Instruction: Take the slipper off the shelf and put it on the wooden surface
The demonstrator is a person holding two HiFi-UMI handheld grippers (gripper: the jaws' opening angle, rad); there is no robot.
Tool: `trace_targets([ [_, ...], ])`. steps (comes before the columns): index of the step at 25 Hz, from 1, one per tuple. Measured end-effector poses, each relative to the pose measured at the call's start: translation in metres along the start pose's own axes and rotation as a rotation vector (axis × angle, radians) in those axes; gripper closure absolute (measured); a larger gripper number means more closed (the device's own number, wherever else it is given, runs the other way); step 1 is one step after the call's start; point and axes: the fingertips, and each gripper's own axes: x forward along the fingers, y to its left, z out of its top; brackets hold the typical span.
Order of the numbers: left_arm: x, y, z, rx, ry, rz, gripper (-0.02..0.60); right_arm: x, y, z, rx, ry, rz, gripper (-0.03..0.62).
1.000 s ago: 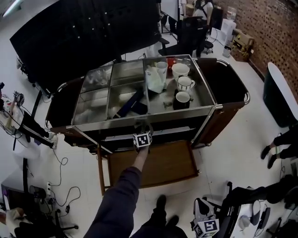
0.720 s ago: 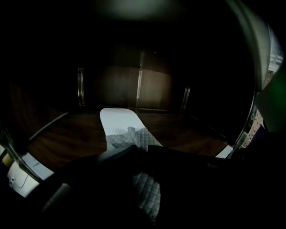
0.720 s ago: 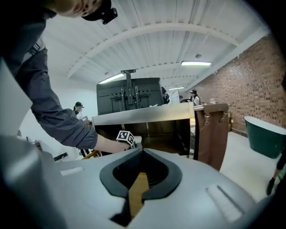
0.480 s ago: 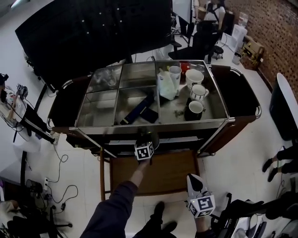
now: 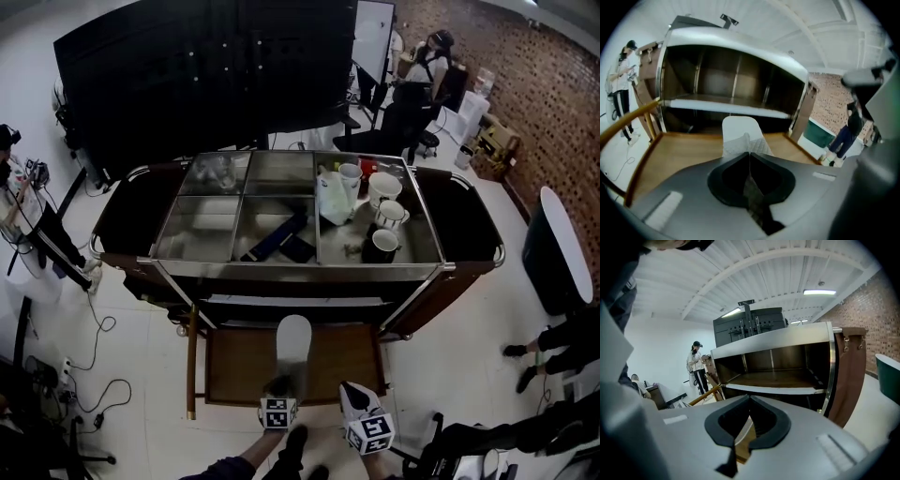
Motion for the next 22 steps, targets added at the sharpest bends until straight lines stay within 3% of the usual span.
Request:
trace_targets([
  [4,0.025,0.020,-0.053,-0.050,0.090,0.027,0.559,-0.020,0.017,-0.020,-0.009,0.020,0.020,0.594],
  [8,0.003,0.019,-0.043,-0.065,0.038,0.009,0.478,-0.058,0.038,-0.040,-0.016,0.027,0.044,0.594],
  [12,-0.071,-0.005,-0.042,-0.008,-0.026,0.006,0.472,-0.124,0.066,-0.059,0.000,0.015,0.061,0.594],
  [17,-0.205,-0.082,-0.034,0.013,-0.154,-0.051,0.472,-0.207,0.099,-0.079,0.055,-0.033,0.075,0.594],
  [22,-0.311,-0.187,-0.058,0.086,-0.218,-0.210,0.492,-0.256,0.135,-0.101,0.069,-0.065,0.114,0.594],
])
